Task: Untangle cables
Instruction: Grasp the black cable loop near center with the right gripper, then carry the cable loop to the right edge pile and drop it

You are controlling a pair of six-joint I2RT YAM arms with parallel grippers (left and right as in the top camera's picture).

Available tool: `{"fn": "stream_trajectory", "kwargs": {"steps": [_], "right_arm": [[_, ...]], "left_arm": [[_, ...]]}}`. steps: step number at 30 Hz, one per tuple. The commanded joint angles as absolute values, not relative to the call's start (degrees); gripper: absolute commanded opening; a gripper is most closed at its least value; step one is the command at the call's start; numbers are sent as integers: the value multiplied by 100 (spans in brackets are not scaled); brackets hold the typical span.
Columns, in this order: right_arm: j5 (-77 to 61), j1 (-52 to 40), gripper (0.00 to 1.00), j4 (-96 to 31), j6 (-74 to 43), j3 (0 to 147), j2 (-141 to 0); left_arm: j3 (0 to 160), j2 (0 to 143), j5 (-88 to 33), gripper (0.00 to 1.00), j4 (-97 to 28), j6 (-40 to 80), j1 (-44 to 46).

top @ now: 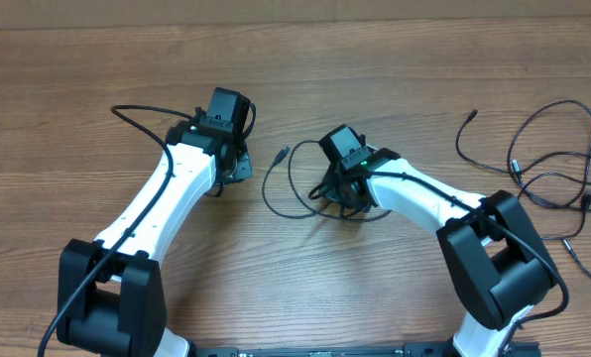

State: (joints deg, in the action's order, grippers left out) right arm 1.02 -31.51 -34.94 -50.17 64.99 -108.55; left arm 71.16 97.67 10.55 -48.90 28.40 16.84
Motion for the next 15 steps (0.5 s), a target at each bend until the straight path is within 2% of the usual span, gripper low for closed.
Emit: {"fn": "stream_trajectory", "kwargs": {"steps": [1,9,13,15], "right_arm": [[56,-2873,4,-3691,-4346,6794,-10481],[1007,-1441,4,-5627,-3262,8239,-9487],[1608,-281,4,-6416,-3223,9096,-9183],[1494,633,4,-6624,-3138,9638,-9074]], "left_arm": [[7048,9815,1046,27,-4912,2895,1684],[7048,9815,1044,27,-4950,2897,1684],[7048,9815,1039,27,-4945,2897,1684],[7048,9815,1002,27,-4941,2897,1684]]}}
